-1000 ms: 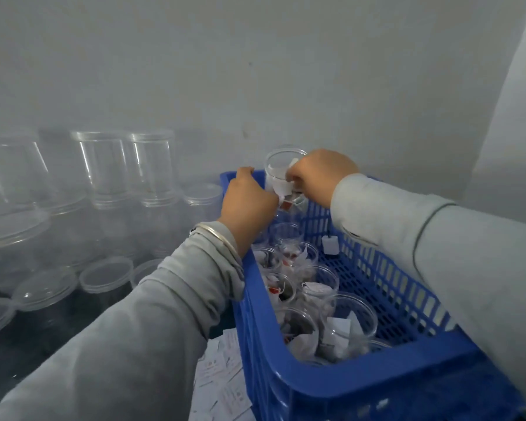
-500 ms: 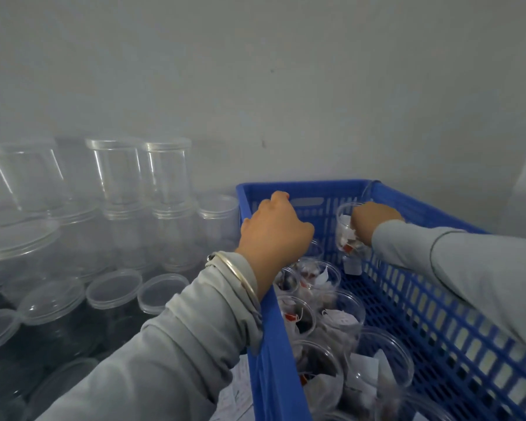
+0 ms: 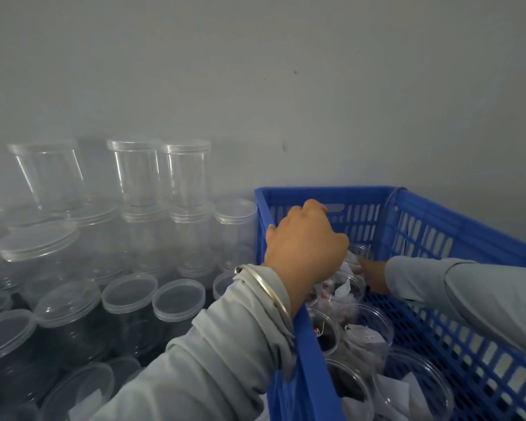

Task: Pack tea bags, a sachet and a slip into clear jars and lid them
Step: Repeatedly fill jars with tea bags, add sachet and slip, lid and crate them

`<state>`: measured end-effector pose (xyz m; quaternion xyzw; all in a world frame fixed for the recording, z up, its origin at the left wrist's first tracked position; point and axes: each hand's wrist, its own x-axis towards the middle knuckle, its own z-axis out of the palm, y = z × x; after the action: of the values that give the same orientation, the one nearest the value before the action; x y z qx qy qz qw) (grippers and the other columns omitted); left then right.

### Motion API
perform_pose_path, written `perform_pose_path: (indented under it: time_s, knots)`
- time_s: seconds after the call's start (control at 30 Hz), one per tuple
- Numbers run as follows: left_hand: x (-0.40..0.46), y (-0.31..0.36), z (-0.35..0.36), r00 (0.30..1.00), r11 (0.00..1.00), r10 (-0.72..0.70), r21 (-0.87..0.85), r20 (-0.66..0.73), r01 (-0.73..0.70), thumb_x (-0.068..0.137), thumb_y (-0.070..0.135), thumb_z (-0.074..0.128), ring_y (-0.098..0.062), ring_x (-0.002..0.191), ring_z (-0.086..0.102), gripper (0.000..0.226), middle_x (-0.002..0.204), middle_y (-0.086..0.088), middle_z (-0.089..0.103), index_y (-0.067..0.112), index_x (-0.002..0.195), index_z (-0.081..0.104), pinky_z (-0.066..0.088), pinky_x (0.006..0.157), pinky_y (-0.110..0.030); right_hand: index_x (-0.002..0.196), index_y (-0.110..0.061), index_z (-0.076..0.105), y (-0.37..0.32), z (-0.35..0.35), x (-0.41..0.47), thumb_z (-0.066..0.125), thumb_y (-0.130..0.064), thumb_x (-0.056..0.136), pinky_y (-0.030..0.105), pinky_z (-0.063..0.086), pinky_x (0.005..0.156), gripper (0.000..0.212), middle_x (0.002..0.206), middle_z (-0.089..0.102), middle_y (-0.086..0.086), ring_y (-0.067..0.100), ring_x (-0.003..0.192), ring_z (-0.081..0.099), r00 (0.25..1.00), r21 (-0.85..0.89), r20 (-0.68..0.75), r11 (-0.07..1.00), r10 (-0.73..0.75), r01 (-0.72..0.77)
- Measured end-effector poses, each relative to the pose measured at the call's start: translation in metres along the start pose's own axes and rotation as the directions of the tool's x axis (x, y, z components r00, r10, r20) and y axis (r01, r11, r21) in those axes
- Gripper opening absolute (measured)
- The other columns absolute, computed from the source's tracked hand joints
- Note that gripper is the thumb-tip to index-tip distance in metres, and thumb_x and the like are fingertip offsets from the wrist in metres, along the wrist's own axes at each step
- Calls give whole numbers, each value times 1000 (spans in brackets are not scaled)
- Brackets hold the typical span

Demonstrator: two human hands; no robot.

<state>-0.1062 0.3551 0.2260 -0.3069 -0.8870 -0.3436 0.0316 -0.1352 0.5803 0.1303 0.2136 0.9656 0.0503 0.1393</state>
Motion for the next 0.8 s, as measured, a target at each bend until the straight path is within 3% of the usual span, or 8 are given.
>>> perform_pose_path:
  time_s: [0.13,0.2,0.37,0.43,0.5,0.57,0.67,0.8]
  knots:
    - [1,-1,0,1000,1000,1,16,4,-1,89,26,50,-25,112,50,44,130,-2,46,18,132,41,32,107,-49,147,-1,24,-12,-44,-19,50,-16,96,35,40,100,59,143,43,20,32,129,45,997,-176,62,984,40,-29]
    - [3,-1,0,1000,1000,-10,23,1,10,89,24,49,-26,113,50,42,129,-4,47,17,130,42,32,107,-49,149,-8,22,-22,-80,-36,47,-18,98,33,32,108,58,151,32,13,26,137,36,999,-258,-15,965,36,-39]
    - [8,1,1,999,996,-52,72,-2,52,87,20,47,-27,111,54,41,123,-6,55,13,128,44,36,103,-47,138,-10,46,-60,-140,-103,48,-10,96,32,43,95,42,132,56,11,28,116,56,964,43,-264,998,-39,52]
    - [6,1,-2,996,992,-45,-120,-81,35,88,15,48,-28,104,59,36,118,-8,60,10,124,51,46,92,-40,129,-5,55,-80,-148,-136,48,-8,95,30,44,90,35,122,63,14,29,111,59,946,91,-315,990,-75,109]
    - [-3,-2,-11,978,862,-95,-506,-184,-12,87,3,49,-22,85,63,28,100,-10,66,4,112,61,50,71,-26,110,-3,63,-99,-147,-170,46,-5,94,29,47,79,23,102,67,15,30,101,62,932,71,-343,986,-117,150]
    - [-16,-11,-25,976,574,-171,-819,-135,-13,87,-8,44,-16,66,54,22,81,-11,60,2,95,63,43,55,-20,98,-5,64,-115,-146,-200,46,-6,93,26,43,63,18,91,64,12,28,89,58,918,58,-368,982,-146,179]
    - [-37,-41,-48,979,178,-187,-977,81,114,92,-10,34,-16,71,54,29,83,-8,56,7,103,55,45,63,-22,123,-7,60,-148,-145,-238,47,-9,95,29,46,81,31,120,62,12,28,104,57,911,78,-373,972,-176,220]
    - [-67,-92,-89,970,270,-211,-946,122,178,92,-8,31,-12,77,60,34,86,-1,62,10,113,50,49,75,-25,128,-8,56,-203,-142,-269,46,-10,96,33,45,96,34,129,57,11,29,117,54,873,-51,-395,956,-286,290]
